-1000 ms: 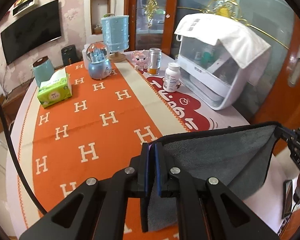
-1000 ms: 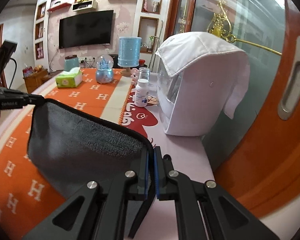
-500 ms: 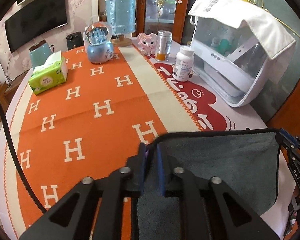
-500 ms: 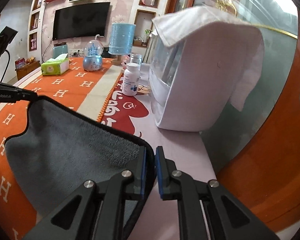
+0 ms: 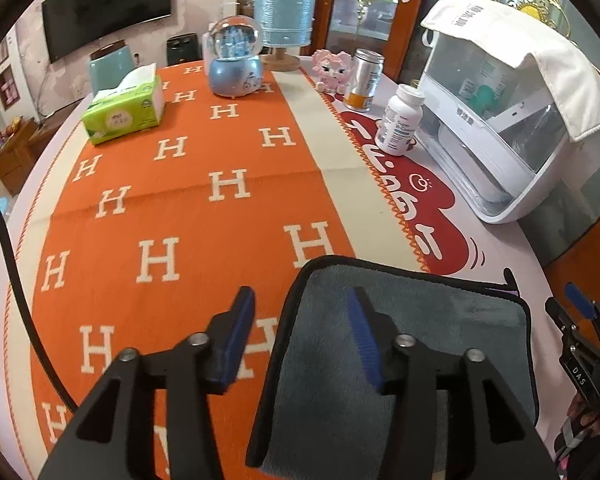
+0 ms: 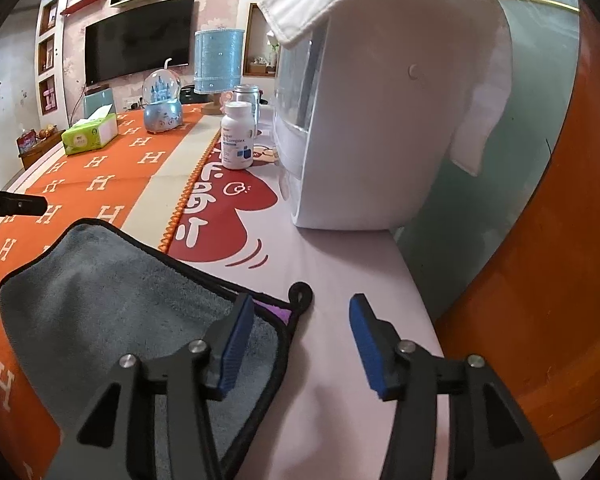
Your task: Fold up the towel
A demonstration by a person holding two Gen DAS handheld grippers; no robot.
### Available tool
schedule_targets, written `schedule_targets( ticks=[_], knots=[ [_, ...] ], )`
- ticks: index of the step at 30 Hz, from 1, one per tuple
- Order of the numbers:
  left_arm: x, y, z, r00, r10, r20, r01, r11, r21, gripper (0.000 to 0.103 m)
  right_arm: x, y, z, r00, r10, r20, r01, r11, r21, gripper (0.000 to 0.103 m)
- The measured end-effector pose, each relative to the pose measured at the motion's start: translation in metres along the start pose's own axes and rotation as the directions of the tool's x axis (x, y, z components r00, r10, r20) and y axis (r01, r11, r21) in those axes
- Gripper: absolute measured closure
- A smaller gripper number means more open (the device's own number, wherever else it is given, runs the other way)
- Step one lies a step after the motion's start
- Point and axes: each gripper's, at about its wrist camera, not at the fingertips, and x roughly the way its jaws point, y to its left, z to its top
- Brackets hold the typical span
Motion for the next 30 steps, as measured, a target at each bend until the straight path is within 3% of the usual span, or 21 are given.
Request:
schedule_targets(
  ticks=[8, 10, 12, 21, 30],
  knots=[
    [-0.025, 0.009, -0.011, 0.999, 0.036, -0.016, -0.037, 0.998, -0.046, 0.042, -0.004, 0.006, -0.003, 0.997, 0.054, -0.048, -0.055, 0.998, -0.011, 0.039],
    [-0.037, 0.011, -0.015, 0.999, 0.046, -0.009, -0.047, 0.998, -0.042, 0.033, -0.011, 0.01, -0.002, 0.997, 0.057, -0.045, -0.058, 0.998, -0.008, 0.028],
    [-0.048, 0.013, -0.019, 0.999, 0.051, 0.001, -0.051, 0.998, -0.041, 0.029, -0.019, 0.013, -0.002, 0.997, 0.062, -0.039, -0.062, 0.998, 0.001, 0.025],
    [-0.112, 0.029, -0.056, 0.998, 0.045, 0.044, -0.043, 0.998, -0.055, 0.023, -0.072, 0.033, -0.007, 0.996, 0.093, -0.008, -0.092, 0.995, 0.043, 0.015],
    [-0.192, 0.055, -0.12, 0.993, 0.061, 0.103, -0.052, 0.994, -0.093, 0.02, -0.152, 0.075, -0.023, 0.989, 0.138, 0.049, -0.14, 0.99, 0.031, 0.009]
  ],
)
